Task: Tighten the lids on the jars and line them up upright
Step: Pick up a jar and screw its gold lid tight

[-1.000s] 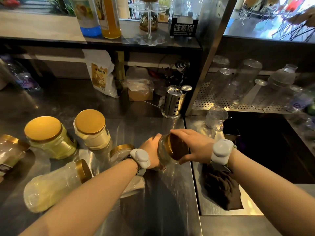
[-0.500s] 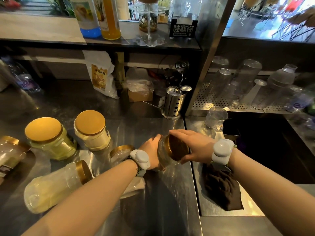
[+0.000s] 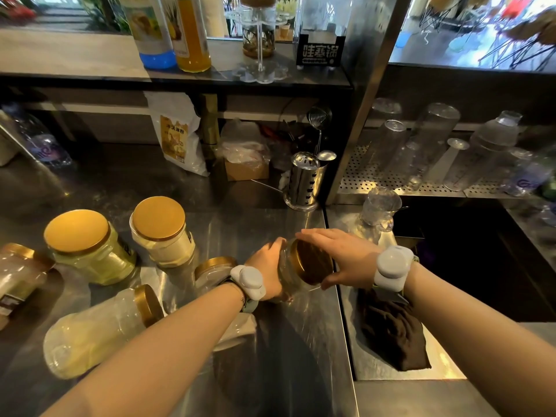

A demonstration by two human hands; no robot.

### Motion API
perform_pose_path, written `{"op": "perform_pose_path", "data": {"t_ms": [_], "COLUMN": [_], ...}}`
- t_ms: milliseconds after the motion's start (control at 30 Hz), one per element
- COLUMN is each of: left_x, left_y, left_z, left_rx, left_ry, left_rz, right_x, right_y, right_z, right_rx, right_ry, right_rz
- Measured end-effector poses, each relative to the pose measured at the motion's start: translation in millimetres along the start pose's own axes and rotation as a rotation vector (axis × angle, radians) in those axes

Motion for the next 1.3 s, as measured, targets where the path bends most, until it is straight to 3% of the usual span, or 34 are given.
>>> {"op": "perform_pose_path", "data": {"t_ms": [67, 167, 200, 267, 333, 433, 567, 833, 1067, 1300], "left_x": [-1, -13, -14, -18, -14, -4, -1, 4, 12, 17], "left_y": [3, -2, 1, 5, 1, 1, -4, 0, 4, 2], "left_z": [-3, -4, 1, -6, -10, -7, -4, -4, -11, -3], "left_rx": [0.074, 0.344, 0.445, 0.495, 0.4, 0.117, 0.009, 0.002, -0.011, -0.023], "left_ry": [-0.082, -0.415, -0.455, -0.483, -0.442, -0.093, 0.085, 0.083, -0.033, -0.078], "left_rz": [-0.069, -0.459, -0.456, -0.523, -0.573, -0.178, -0.053, -0.062, -0.015, 0.162], "right_x": [-2, -5, -5, -6, -6, -6, 1, 6, 8, 19], "right_y": [2, 6, 7, 8, 9, 11, 14, 17, 17, 10], "right_z": [0, -1, -1, -2, -2, 1, 4, -5, -9, -18], "right_rx": [0.013, 0.031, 0.034, 0.034, 0.028, 0.008, 0.025, -0.06, -0.109, -0.149], "right_ry": [0.036, 0.074, 0.085, 0.103, 0.111, 0.09, 0.048, 0.088, 0.14, 0.155], "right_rz": [-0.013, -0.003, 0.003, 0.019, 0.027, -0.066, -0.2, -0.211, -0.171, -0.181]}}
Point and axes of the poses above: each hand's wrist, its own z-axis away from the middle knuckle, its own y-axis out of the palm, x = y × z, the point moved 6 cm from there along -z, towards the middle knuckle, and after that the axes turned 6 degrees about y, right-handed, at the moved point
